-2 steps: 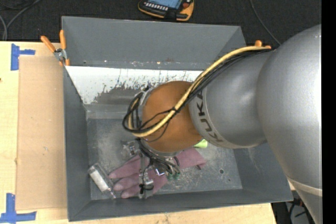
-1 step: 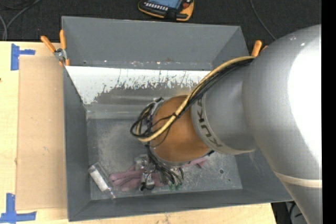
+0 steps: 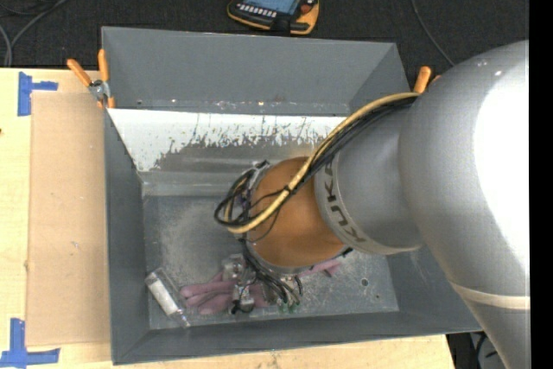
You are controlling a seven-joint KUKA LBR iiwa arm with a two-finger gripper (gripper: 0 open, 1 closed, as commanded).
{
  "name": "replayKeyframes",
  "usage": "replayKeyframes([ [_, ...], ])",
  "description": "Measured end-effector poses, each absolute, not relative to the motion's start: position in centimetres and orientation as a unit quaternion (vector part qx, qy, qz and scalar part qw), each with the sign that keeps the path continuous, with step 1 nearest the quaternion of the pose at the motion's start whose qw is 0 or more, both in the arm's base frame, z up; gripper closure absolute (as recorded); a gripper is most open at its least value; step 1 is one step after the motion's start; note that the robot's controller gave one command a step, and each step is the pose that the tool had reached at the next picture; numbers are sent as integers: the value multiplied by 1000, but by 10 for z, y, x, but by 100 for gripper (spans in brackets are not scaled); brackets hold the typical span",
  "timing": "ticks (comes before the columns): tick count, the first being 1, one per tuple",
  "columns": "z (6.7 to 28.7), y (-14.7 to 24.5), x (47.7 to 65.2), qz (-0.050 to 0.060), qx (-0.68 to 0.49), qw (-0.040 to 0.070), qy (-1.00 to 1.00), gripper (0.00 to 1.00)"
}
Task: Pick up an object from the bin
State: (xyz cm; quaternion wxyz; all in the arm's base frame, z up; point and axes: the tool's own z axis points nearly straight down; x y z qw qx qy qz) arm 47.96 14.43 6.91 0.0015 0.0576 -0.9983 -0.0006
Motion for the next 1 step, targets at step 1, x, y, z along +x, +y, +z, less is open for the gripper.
replayKeyframes([
  [1, 175, 133, 481, 0, 39, 4, -999, 100],
])
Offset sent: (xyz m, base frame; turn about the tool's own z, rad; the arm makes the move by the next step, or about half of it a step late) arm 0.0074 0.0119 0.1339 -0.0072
